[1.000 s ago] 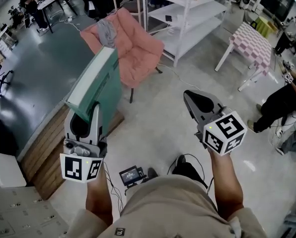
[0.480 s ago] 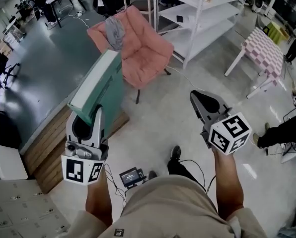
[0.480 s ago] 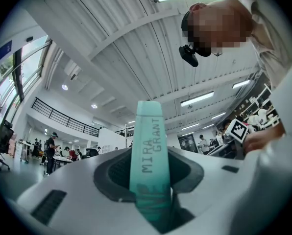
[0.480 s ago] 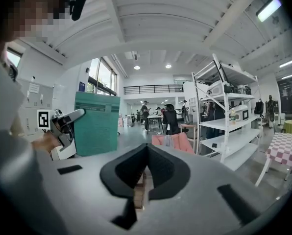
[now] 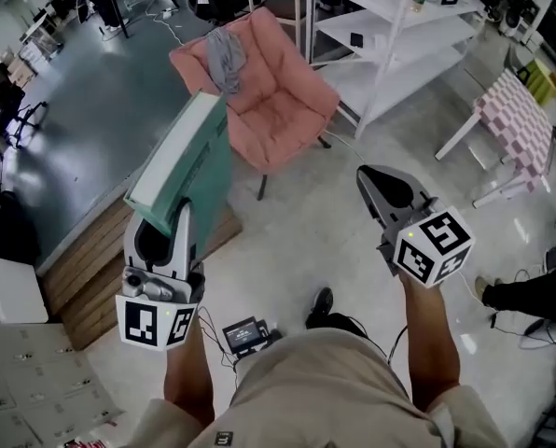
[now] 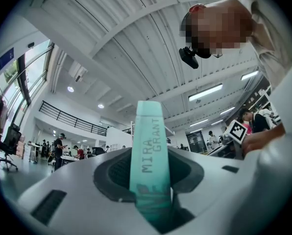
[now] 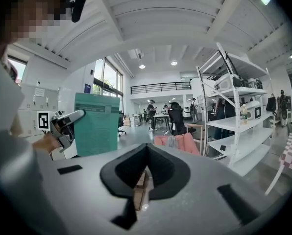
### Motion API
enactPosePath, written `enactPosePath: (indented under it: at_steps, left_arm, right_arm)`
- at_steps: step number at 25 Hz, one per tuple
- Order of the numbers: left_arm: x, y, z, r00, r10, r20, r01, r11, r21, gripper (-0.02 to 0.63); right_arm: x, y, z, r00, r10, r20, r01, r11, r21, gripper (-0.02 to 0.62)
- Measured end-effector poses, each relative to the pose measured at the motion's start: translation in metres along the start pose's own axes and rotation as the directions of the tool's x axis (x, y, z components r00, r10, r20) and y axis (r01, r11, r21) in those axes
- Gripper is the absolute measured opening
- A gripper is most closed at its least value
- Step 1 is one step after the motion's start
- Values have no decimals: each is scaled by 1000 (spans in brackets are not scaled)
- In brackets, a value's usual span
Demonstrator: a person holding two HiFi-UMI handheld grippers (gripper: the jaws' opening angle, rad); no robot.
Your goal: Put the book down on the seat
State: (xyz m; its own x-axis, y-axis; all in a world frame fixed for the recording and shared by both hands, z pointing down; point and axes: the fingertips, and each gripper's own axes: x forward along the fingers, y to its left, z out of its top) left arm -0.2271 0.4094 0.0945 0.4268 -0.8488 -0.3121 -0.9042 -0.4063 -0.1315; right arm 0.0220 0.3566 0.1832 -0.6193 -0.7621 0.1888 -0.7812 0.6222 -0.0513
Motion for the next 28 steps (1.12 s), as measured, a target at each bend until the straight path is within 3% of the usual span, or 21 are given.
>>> enactPosePath:
  at_steps: [9,14,17,20,28]
  left_arm:
    - [61,-13,-15,999,41,-21,-41,999,25,146]
    - [65,-17,-14,999,41,-22,-40,998,38,146]
    - [106,-33,-24,999,42,-31,-40,998,45,146]
    - [136,-42,-30,999,34,-32,-33,998,50,146]
    - [198,-24,-58,999,-46,-17,47,999,14,146]
  right_arm:
    - [26,-63,11,998,56,0,-56,998,0,-8]
    - [24,-67,12,998,59,21,-59,998,8,-9]
    - [26,-109,14,998,64,24,-64,998,16,-8]
    - [28,-142,13,998,50,26,-51,998,28,-9]
    - [47,-178,5,999,-36,-4,37,998,43,-8]
